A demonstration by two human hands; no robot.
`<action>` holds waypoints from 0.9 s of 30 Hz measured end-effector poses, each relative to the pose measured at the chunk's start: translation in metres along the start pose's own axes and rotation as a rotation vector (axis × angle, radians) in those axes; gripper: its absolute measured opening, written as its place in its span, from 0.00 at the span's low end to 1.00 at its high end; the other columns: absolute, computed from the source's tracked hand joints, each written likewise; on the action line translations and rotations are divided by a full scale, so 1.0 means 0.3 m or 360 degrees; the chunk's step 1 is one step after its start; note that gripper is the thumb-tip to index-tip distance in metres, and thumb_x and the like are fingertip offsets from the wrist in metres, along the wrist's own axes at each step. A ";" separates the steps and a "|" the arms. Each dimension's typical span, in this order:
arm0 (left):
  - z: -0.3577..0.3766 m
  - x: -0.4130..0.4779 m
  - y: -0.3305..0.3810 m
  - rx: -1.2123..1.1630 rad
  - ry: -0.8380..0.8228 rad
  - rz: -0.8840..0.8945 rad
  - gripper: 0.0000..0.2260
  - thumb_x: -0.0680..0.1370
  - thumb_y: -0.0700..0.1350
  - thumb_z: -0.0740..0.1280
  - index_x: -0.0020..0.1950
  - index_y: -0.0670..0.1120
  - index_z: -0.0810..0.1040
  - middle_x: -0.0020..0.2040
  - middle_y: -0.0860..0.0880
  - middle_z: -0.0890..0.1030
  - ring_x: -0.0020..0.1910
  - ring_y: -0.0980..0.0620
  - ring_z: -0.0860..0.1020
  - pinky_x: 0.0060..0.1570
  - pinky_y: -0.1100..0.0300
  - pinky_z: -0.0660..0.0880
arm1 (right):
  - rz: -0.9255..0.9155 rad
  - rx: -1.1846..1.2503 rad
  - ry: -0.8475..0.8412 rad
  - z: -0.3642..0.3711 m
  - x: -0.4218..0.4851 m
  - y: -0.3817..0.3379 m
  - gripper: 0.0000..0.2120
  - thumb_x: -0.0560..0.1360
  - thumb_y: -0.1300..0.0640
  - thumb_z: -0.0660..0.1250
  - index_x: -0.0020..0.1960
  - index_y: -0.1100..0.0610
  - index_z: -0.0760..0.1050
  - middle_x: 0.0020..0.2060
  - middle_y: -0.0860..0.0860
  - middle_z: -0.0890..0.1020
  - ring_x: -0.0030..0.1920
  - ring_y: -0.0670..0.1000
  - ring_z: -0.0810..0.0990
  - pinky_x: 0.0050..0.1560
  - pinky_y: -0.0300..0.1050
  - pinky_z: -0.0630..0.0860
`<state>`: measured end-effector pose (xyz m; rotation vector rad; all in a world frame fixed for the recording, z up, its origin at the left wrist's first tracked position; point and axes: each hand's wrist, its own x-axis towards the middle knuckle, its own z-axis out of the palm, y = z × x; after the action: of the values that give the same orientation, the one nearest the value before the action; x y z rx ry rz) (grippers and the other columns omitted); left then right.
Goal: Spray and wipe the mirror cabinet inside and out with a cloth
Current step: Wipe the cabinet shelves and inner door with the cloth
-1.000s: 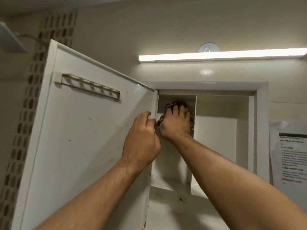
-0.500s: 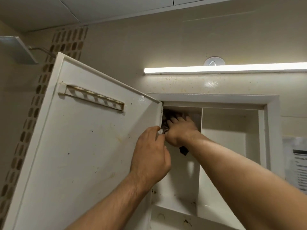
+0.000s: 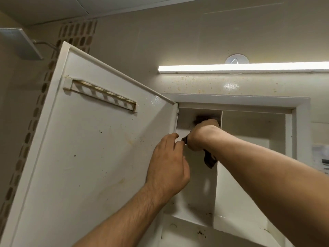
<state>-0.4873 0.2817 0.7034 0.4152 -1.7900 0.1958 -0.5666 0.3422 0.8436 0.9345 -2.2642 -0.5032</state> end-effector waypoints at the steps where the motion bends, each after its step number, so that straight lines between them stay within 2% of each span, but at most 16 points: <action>1: -0.005 -0.001 -0.004 0.0003 0.0008 0.0005 0.21 0.78 0.47 0.63 0.71 0.45 0.73 0.73 0.45 0.71 0.74 0.48 0.67 0.74 0.53 0.66 | -0.0008 0.0144 -0.0159 -0.016 0.000 -0.015 0.20 0.85 0.42 0.53 0.61 0.55 0.75 0.49 0.51 0.80 0.50 0.52 0.79 0.55 0.46 0.74; 2: -0.009 -0.001 -0.003 0.0001 0.0022 0.0020 0.21 0.78 0.47 0.63 0.70 0.45 0.74 0.73 0.45 0.72 0.74 0.48 0.68 0.74 0.53 0.66 | -0.0020 0.0310 -0.0257 -0.022 0.004 -0.017 0.23 0.85 0.41 0.51 0.64 0.56 0.75 0.52 0.53 0.82 0.52 0.53 0.81 0.56 0.48 0.74; 3: -0.015 -0.003 -0.006 0.0002 0.0044 0.0038 0.21 0.77 0.47 0.63 0.69 0.45 0.74 0.72 0.45 0.73 0.72 0.47 0.69 0.72 0.53 0.67 | -0.0034 0.0417 -0.0268 -0.027 0.011 -0.013 0.23 0.85 0.41 0.51 0.62 0.57 0.76 0.53 0.54 0.83 0.51 0.54 0.82 0.56 0.49 0.76; 5: -0.023 -0.005 -0.010 0.0003 0.0076 0.0077 0.19 0.77 0.47 0.64 0.67 0.44 0.76 0.69 0.45 0.74 0.70 0.47 0.71 0.71 0.53 0.69 | -0.0017 0.0491 -0.0053 -0.014 0.003 -0.006 0.22 0.84 0.42 0.55 0.56 0.58 0.80 0.50 0.54 0.84 0.44 0.52 0.82 0.47 0.47 0.78; 6: -0.022 -0.002 -0.008 -0.0004 0.0073 0.0083 0.19 0.77 0.46 0.64 0.67 0.44 0.76 0.69 0.45 0.74 0.70 0.48 0.71 0.71 0.53 0.69 | -0.0031 0.0480 0.0103 0.011 0.009 -0.003 0.21 0.83 0.43 0.55 0.57 0.56 0.81 0.53 0.55 0.83 0.47 0.53 0.82 0.48 0.47 0.78; 8: -0.017 0.005 0.000 -0.0054 0.0061 0.0067 0.20 0.78 0.46 0.64 0.69 0.43 0.75 0.71 0.45 0.73 0.72 0.48 0.69 0.74 0.53 0.67 | -0.0253 0.0555 0.0224 0.069 0.015 -0.006 0.23 0.85 0.42 0.53 0.72 0.51 0.74 0.72 0.57 0.74 0.68 0.58 0.76 0.66 0.54 0.75; 9: -0.015 0.007 0.006 -0.0112 0.0083 0.0059 0.20 0.78 0.46 0.63 0.69 0.43 0.75 0.72 0.45 0.73 0.72 0.49 0.69 0.75 0.53 0.67 | -0.0427 0.0705 0.0165 0.086 0.006 -0.005 0.24 0.86 0.43 0.51 0.77 0.49 0.69 0.77 0.56 0.68 0.75 0.58 0.69 0.74 0.56 0.68; 10: -0.013 0.007 0.012 -0.0190 0.0129 0.0061 0.21 0.77 0.46 0.63 0.70 0.43 0.74 0.71 0.45 0.73 0.72 0.49 0.69 0.74 0.52 0.68 | -0.0549 0.0887 0.0060 0.093 -0.004 0.002 0.24 0.86 0.44 0.50 0.79 0.48 0.67 0.79 0.55 0.68 0.77 0.56 0.67 0.78 0.56 0.64; 12: -0.006 0.003 0.023 -0.0342 0.0226 0.0078 0.22 0.77 0.46 0.62 0.71 0.42 0.72 0.72 0.45 0.71 0.72 0.49 0.70 0.72 0.51 0.70 | -0.0544 0.1051 -0.0076 0.079 -0.014 0.016 0.24 0.86 0.42 0.48 0.78 0.48 0.68 0.75 0.53 0.72 0.74 0.55 0.71 0.77 0.53 0.64; 14: 0.004 -0.004 0.023 -0.0398 0.0267 0.0111 0.23 0.78 0.47 0.61 0.73 0.43 0.68 0.74 0.45 0.69 0.73 0.48 0.68 0.72 0.50 0.70 | -0.0384 0.0926 -0.0131 0.046 -0.008 0.033 0.25 0.85 0.39 0.48 0.66 0.51 0.77 0.63 0.54 0.80 0.60 0.53 0.79 0.69 0.51 0.70; 16: 0.015 -0.009 0.022 -0.0392 0.0256 0.0126 0.23 0.79 0.49 0.61 0.73 0.45 0.66 0.75 0.46 0.68 0.74 0.49 0.67 0.72 0.50 0.70 | -0.0187 0.0689 -0.0251 0.024 -0.001 0.061 0.25 0.84 0.38 0.50 0.56 0.53 0.78 0.52 0.53 0.82 0.51 0.52 0.81 0.64 0.50 0.74; 18: 0.023 -0.004 0.019 -0.0397 0.0255 0.0136 0.22 0.79 0.49 0.62 0.72 0.47 0.66 0.75 0.46 0.68 0.74 0.49 0.67 0.72 0.49 0.70 | -0.0055 0.0646 -0.0297 0.023 0.000 0.058 0.20 0.83 0.41 0.56 0.57 0.56 0.78 0.47 0.52 0.82 0.49 0.53 0.81 0.59 0.49 0.76; 20: 0.031 -0.003 0.022 -0.0451 0.0276 0.0121 0.21 0.80 0.51 0.61 0.72 0.47 0.66 0.75 0.46 0.67 0.74 0.49 0.67 0.71 0.48 0.71 | -0.0041 0.0529 -0.0157 0.025 -0.010 0.037 0.15 0.81 0.46 0.58 0.53 0.56 0.77 0.41 0.50 0.79 0.43 0.51 0.79 0.48 0.47 0.75; 22: 0.042 -0.001 0.021 -0.0538 0.0297 0.0109 0.21 0.82 0.55 0.58 0.73 0.46 0.66 0.76 0.47 0.66 0.75 0.50 0.67 0.71 0.48 0.71 | -0.0026 0.0477 0.0071 0.041 -0.018 0.016 0.15 0.80 0.46 0.57 0.48 0.54 0.78 0.40 0.51 0.81 0.39 0.50 0.80 0.40 0.45 0.75; 24: 0.051 -0.011 0.017 -0.0629 0.0336 0.0118 0.24 0.83 0.58 0.54 0.73 0.45 0.68 0.76 0.48 0.66 0.74 0.50 0.67 0.70 0.50 0.71 | -0.0184 0.0682 0.0337 0.095 -0.016 0.006 0.15 0.82 0.45 0.56 0.48 0.52 0.77 0.44 0.51 0.82 0.42 0.51 0.80 0.43 0.47 0.77; 27: 0.058 -0.028 0.020 -0.0730 0.0329 0.0084 0.25 0.84 0.59 0.52 0.73 0.45 0.69 0.76 0.49 0.67 0.74 0.52 0.67 0.71 0.52 0.70 | -0.0328 0.0735 0.1000 0.268 -0.057 -0.034 0.12 0.82 0.48 0.60 0.62 0.50 0.75 0.56 0.50 0.80 0.53 0.53 0.78 0.55 0.54 0.78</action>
<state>-0.5034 0.2828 0.6912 0.0177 -1.5822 -0.1322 -0.6066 0.3562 0.7724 1.3371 -1.7312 0.2326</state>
